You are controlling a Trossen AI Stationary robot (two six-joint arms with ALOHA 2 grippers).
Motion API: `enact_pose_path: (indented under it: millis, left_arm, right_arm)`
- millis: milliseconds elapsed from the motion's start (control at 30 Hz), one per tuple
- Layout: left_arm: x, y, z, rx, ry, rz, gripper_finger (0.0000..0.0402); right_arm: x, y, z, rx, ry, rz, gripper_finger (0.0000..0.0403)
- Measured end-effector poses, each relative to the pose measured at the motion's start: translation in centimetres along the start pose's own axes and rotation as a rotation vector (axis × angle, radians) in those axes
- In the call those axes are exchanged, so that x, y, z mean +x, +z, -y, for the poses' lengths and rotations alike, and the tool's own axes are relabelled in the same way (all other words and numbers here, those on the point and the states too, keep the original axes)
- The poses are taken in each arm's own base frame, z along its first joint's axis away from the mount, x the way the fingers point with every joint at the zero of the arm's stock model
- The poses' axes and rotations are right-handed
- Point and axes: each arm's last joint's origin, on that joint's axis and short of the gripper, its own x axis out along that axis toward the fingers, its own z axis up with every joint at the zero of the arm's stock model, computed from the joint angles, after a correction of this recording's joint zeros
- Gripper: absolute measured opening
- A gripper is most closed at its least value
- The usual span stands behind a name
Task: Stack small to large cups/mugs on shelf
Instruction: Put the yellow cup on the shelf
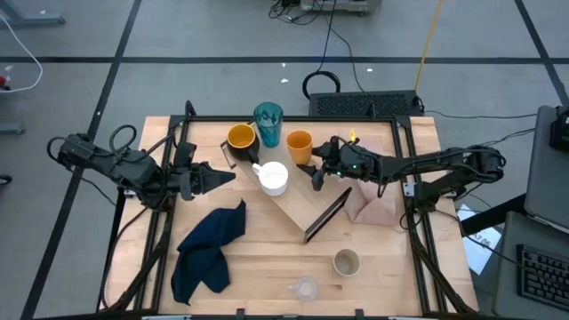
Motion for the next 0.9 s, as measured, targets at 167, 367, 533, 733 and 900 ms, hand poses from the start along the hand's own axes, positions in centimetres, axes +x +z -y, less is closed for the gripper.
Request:
enact_pose_path:
  millis: [167, 367, 533, 733, 900]
  left_arm:
    - [0.0, 0.0, 0.0, 0.001, 0.001, -0.001, 0.0033]
    - [0.0, 0.0, 0.0, 0.0, 0.0, 0.0, 0.0033]
    - [0.0, 0.0, 0.0, -0.004, 0.0, 0.0, 0.0033]
    - [0.0, 0.0, 0.0, -0.006, -0.003, 0.001, 0.0033]
    - [0.0, 0.0, 0.0, -0.007, -0.003, 0.001, 0.0033]
  right_arm:
    - [0.7, -1.1, -0.4, -0.007, 0.027, -0.047, 0.0269]
    - [1.3, -1.8, -0.6, -0.009, 0.034, -0.064, 0.0269]
    - [1.6, -2.0, -0.7, -0.01, 0.037, -0.055, 0.0269]
    - [1.6, -2.0, -0.7, -0.019, 0.037, -0.055, 0.0271]
    - [1.6, -2.0, -0.7, -0.033, 0.038, -0.054, 0.0271]
